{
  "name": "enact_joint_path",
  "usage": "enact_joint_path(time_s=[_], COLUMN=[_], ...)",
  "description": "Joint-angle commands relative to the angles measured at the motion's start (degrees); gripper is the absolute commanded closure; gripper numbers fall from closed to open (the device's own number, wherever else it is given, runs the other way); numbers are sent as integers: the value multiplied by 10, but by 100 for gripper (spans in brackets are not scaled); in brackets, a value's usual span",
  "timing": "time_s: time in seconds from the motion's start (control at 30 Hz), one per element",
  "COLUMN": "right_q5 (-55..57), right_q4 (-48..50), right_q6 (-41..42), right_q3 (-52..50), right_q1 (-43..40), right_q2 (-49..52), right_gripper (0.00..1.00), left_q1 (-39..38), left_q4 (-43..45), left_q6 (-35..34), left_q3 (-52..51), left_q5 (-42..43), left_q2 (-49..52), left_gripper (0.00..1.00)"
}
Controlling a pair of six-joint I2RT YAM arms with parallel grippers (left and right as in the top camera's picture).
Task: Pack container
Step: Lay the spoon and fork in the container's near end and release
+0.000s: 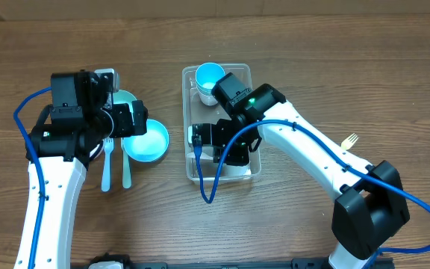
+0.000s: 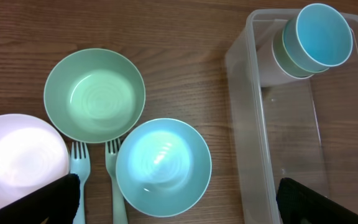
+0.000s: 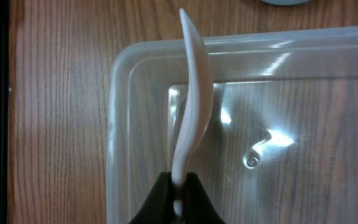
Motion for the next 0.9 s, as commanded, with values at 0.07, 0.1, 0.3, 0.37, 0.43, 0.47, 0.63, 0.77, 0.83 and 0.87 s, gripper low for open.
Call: enact_joint_path(time_s=[0.07, 0.1, 0.3, 0.37, 0.43, 0.47, 0.63, 0.77, 0.83, 0.87], right_q5=[-16, -16, 10, 37, 39, 40, 100, 101, 102, 102], right_q4=[18, 27, 28, 22, 6, -9, -64, -60, -74, -78], right_q6=[-74, -74, -49, 66, 186, 248, 536, 683, 719, 723], right_q3=[-48, -55, -50, -8, 58, 100, 253, 244, 223, 207], right_q1=[0, 0, 0, 0, -8, -18, -130, -276, -359, -398], right_q2=[2, 2, 2, 0, -2, -2, -5, -6, -6, -6], right_gripper=[85, 83, 69, 67, 64, 64, 75, 68, 65, 67], left_q1=[3, 3, 3, 3, 3, 3, 3, 3, 3, 3], left_q4=[1, 1, 0, 1, 0, 1, 0, 0, 1, 1], left_q6=[-10, -10, -10, -10, -10, -9, -10, -10, -10, -10], left_q3=[12, 12, 12, 12, 12, 12, 12, 12, 12, 12], left_q5=[7, 7, 7, 7, 7, 7, 7, 7, 7, 7], left_q2=[2, 2, 2, 2, 2, 2, 2, 2, 2, 2], left_gripper=[0, 0, 0, 0, 0, 0, 0, 0, 0, 0])
